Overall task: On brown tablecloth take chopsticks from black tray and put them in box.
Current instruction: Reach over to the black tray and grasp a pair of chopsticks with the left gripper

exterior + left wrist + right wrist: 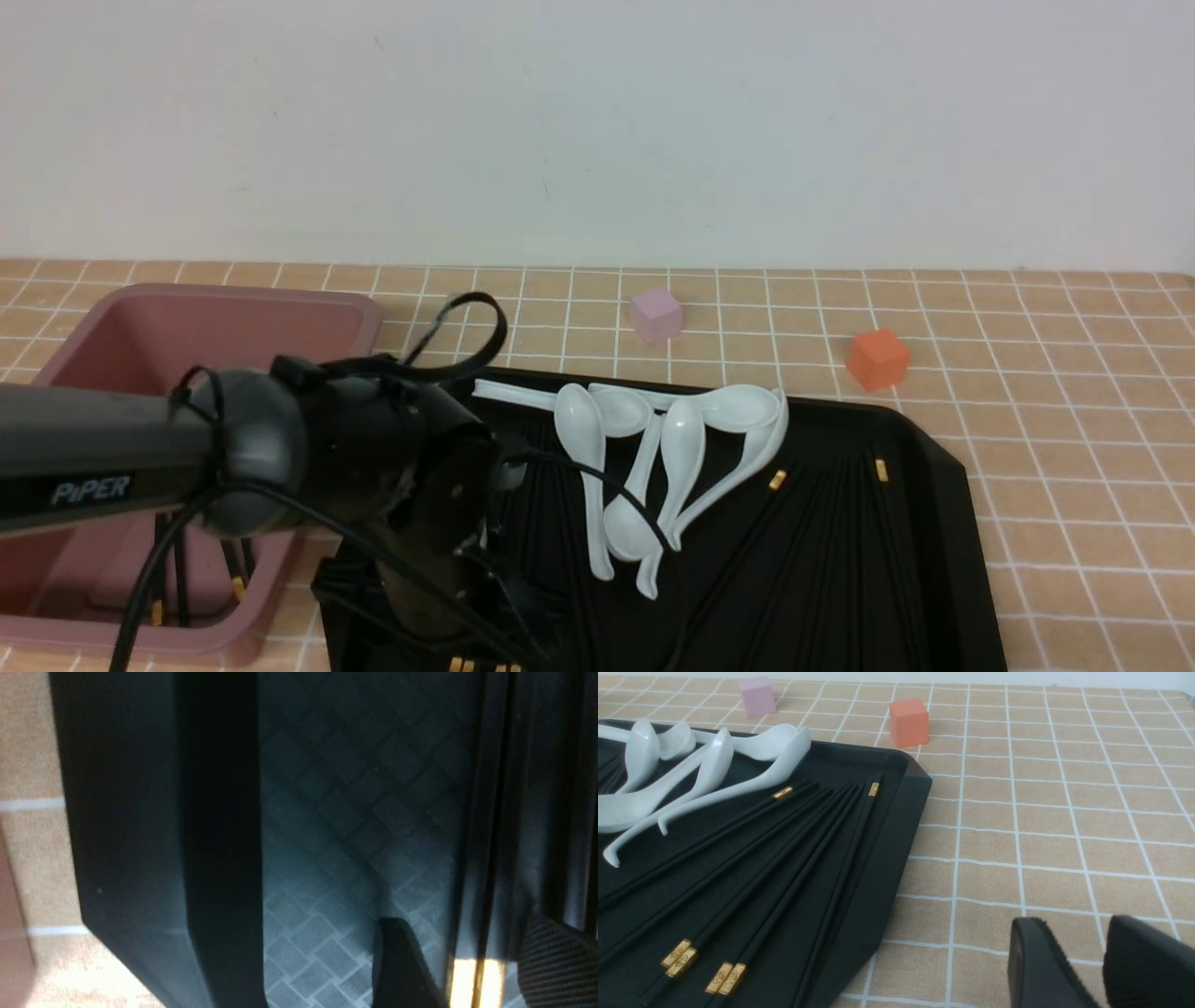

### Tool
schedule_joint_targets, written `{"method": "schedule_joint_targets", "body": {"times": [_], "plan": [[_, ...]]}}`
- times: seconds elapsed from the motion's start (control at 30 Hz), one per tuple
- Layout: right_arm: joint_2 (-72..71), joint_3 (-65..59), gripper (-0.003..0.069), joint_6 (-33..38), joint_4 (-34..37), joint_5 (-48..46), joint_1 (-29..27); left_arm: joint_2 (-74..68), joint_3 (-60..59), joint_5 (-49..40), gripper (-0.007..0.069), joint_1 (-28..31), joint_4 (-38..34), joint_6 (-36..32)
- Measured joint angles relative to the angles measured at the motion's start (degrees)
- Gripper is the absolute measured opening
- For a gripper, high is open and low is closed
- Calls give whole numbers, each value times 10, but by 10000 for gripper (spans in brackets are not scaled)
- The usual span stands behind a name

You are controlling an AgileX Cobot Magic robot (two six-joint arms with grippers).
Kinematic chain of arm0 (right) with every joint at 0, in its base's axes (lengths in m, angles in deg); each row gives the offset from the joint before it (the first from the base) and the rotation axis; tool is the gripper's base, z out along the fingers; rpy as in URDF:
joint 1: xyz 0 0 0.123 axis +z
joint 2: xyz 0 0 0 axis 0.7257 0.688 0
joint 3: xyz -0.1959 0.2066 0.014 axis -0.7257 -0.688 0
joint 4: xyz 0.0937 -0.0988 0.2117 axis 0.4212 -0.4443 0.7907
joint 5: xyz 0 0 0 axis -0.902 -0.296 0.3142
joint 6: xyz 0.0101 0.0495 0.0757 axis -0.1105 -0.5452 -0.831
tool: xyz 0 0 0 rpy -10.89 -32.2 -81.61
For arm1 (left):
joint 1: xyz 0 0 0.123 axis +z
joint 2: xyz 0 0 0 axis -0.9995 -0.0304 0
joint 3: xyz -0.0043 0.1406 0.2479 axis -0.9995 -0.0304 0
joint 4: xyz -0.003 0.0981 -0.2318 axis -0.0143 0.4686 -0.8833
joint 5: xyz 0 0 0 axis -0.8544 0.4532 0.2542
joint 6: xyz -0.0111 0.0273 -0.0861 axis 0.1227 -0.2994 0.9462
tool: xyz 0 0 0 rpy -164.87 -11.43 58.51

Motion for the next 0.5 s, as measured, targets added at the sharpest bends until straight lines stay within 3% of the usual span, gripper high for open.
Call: {"method": "schedule_joint_targets", "body": {"times": [0.37, 0.5], "plan": [[0, 0, 240, 0, 0, 0, 0, -12, 5, 7, 360, 0, 7, 12], [0, 0, 240, 0, 0, 0, 0, -17, 8, 3, 328, 0, 4, 32]]}}
